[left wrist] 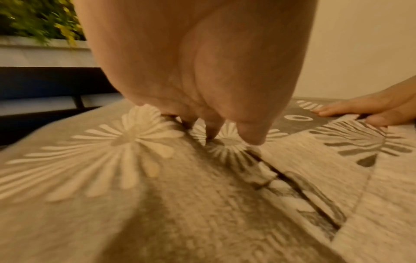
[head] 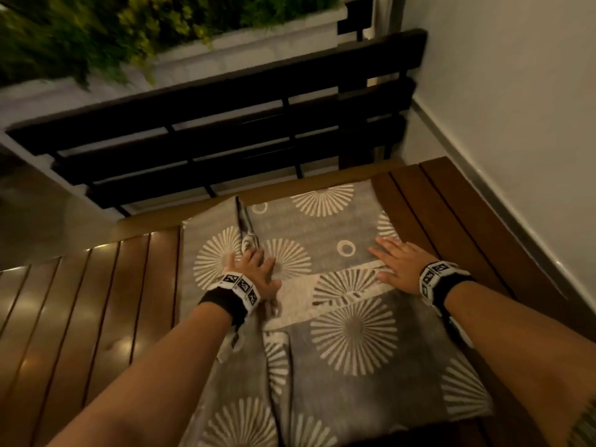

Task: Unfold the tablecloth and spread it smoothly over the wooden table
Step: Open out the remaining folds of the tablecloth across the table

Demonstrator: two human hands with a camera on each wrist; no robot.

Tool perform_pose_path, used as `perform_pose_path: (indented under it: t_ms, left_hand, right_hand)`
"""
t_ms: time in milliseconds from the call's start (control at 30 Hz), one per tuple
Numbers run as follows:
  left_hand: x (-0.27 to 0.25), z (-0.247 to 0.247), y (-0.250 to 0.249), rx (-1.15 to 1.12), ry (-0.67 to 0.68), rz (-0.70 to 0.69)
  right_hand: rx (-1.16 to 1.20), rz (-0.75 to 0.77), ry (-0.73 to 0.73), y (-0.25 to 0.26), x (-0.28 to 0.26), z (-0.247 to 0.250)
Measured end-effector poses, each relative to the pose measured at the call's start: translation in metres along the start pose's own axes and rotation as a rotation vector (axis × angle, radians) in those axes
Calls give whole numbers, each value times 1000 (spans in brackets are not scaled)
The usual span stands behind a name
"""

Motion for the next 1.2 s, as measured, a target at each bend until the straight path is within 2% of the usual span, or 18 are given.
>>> perform_pose_path:
  t_ms: [133, 233, 333, 400, 467, 533, 600, 700, 800, 933, 1000, 1100, 1200]
  left_hand:
    - [-20, 36, 21, -124, -179, -183]
    - [-24, 52, 46, 37, -247, -205]
    - [-17, 54, 73, 242, -231, -227]
    - [-11, 55, 84, 310, -209, -266]
    - [-5, 55, 85, 360, -214, -324]
    - [3, 60, 77, 411, -243, -384]
    - [10, 60, 66, 492, -252, -429]
    - [17, 58, 48, 619, -285, -446]
    - [35, 50, 41, 619, -294, -474]
    - [32, 42, 40, 619, -292, -498]
    - [29, 43, 53, 632, -276, -524]
    - [26, 52, 92, 597, -319, -514]
    - [7, 54, 149, 608, -378, -489]
  right_hand:
    - [-64, -135, 2, 16, 0, 24]
    - [-59, -135, 5, 67, 3, 41]
    - [82, -77, 32, 147, -4, 56]
    - [211, -91, 149, 200, -12, 44]
    - [365, -119, 325, 252, -26, 18]
    - [406, -144, 417, 281, -34, -4]
    - [430, -223, 409, 292, -40, -20]
    - [436, -376, 240, 287, -45, -32]
    - [464, -437, 151, 284, -47, -37]
    - [620, -359, 227, 312, -54, -30]
    - [663, -307, 209, 333, -60, -19]
    - [778, -158, 191, 375, -65, 9]
    - [793, 26, 169, 424, -61, 44]
Point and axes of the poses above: each hand's wrist, its own x-axis towards the middle knuckle, its own z-axis out of the back of the hand, y = z × x, the point moved 10 cm from there along x, towards the middle knuckle, and after that the axes turned 1 degree about z, right-handed, at the moved point
